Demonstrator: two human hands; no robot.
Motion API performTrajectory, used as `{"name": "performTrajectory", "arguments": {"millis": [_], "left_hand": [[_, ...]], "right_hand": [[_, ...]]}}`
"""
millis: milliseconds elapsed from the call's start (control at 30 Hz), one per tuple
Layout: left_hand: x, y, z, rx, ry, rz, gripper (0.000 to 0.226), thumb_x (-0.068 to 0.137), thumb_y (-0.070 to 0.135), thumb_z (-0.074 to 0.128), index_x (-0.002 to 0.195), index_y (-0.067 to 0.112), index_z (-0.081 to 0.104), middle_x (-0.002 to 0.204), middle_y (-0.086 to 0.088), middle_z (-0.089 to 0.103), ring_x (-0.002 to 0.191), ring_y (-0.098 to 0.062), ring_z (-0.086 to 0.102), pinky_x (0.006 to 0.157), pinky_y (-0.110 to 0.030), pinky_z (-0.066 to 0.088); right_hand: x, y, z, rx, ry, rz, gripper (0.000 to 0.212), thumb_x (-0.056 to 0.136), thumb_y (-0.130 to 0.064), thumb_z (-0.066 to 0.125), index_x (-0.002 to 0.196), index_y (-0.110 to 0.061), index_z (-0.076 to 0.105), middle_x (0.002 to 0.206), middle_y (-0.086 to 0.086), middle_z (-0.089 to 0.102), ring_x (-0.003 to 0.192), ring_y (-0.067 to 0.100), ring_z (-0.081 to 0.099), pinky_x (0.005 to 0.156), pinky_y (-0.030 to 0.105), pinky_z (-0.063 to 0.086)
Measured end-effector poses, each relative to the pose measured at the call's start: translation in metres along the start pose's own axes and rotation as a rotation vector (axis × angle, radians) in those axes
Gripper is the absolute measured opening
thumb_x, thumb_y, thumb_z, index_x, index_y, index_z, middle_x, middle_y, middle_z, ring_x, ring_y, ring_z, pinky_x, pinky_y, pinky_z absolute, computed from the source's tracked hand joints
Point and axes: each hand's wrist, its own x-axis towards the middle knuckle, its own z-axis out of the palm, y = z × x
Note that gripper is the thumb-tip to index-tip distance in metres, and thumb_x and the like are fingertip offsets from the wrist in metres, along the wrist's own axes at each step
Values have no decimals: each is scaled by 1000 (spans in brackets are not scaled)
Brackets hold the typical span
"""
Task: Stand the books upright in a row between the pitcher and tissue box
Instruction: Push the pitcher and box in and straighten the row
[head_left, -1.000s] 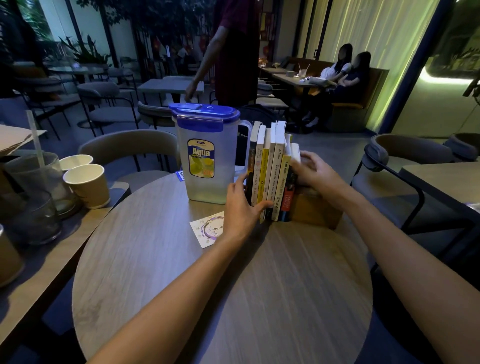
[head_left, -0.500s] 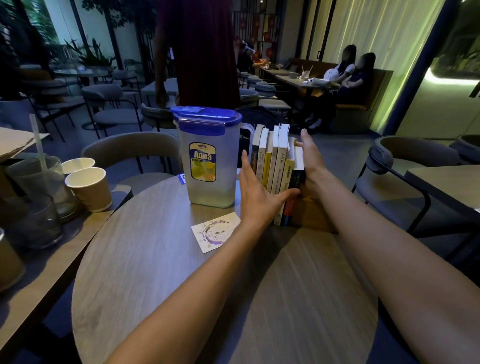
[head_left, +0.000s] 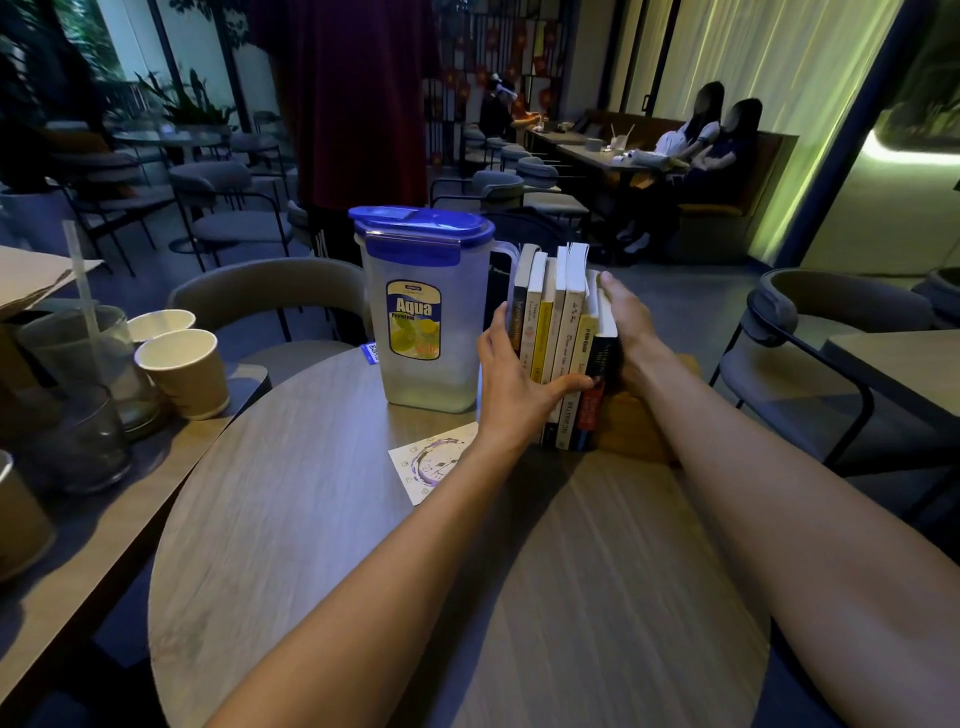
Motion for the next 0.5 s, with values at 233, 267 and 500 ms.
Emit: {"name": "performTrajectory", "arguments": {"millis": [233,267,500], "left_hand": [[0,1,0,-8,-16,-24,125,62,41,91,155,19,10,148,-5,27,139,-16,29,112,-32,30],[0,1,0,-10,-20,-28,125,63,41,91,155,19,10,148,-5,27,139,-16,29,111,-30,29],[-1,1,-1,-11,-26,-16,123,64,41,89,155,19,9,148,-5,27,137,-15,30,106,-23,27]], "right_hand": [[11,7,0,63,65,-9,37,101,-40,54,85,-12,72,60,3,75,55,19,74,50,29,57],[11,8,0,86,81,-17,36,100,-38,54,83,-11,71,56,2,74,50,17,72,45,25,55],[13,12,2,179,137,-59,31,97,-30,57,74,-12,66,49,-2,69,44,14,68,43,22,52]]}}
